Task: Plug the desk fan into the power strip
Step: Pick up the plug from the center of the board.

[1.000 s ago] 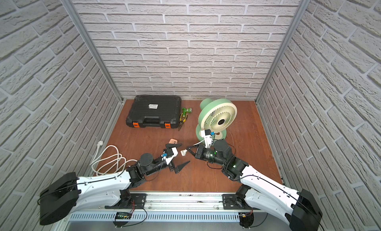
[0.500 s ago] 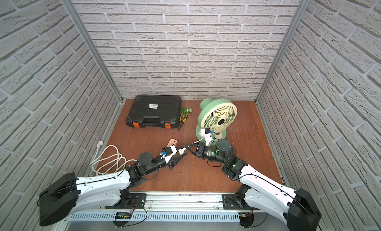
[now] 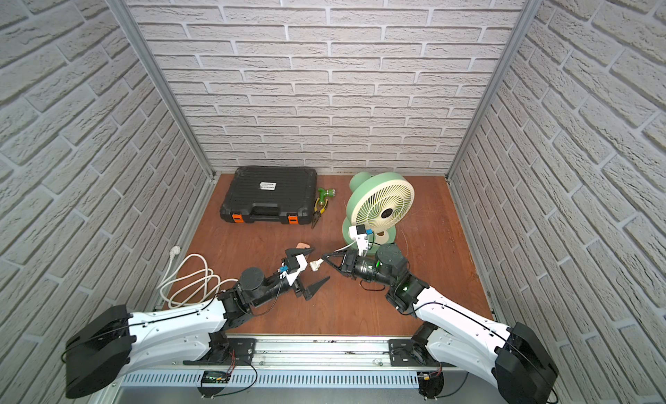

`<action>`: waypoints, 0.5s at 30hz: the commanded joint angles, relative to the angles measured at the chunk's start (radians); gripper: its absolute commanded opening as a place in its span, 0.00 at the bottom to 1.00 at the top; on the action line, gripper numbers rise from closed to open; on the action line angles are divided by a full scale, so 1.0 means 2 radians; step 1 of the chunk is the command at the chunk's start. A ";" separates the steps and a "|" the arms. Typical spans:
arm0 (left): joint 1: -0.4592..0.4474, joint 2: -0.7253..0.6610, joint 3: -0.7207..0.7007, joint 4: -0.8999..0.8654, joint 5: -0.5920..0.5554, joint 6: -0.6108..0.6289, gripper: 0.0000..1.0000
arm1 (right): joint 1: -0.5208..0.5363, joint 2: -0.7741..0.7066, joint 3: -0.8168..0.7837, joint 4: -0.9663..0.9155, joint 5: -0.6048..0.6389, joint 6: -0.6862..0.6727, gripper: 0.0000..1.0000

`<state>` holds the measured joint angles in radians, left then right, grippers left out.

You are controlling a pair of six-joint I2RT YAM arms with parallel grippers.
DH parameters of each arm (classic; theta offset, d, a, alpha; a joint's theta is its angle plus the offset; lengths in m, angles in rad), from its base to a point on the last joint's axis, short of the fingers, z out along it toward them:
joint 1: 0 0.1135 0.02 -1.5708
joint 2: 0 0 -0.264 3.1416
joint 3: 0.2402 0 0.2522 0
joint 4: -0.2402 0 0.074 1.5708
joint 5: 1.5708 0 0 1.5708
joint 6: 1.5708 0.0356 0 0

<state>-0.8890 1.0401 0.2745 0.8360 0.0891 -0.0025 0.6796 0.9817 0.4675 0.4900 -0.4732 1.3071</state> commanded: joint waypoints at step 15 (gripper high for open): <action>0.005 -0.015 0.002 -0.004 0.009 -0.005 0.31 | -0.005 -0.011 -0.017 0.051 0.000 0.018 0.03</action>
<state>-0.8860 1.0199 0.2745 0.8021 0.0925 -0.0032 0.6773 0.9817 0.4374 0.5282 -0.4686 1.3331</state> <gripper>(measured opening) 0.355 0.097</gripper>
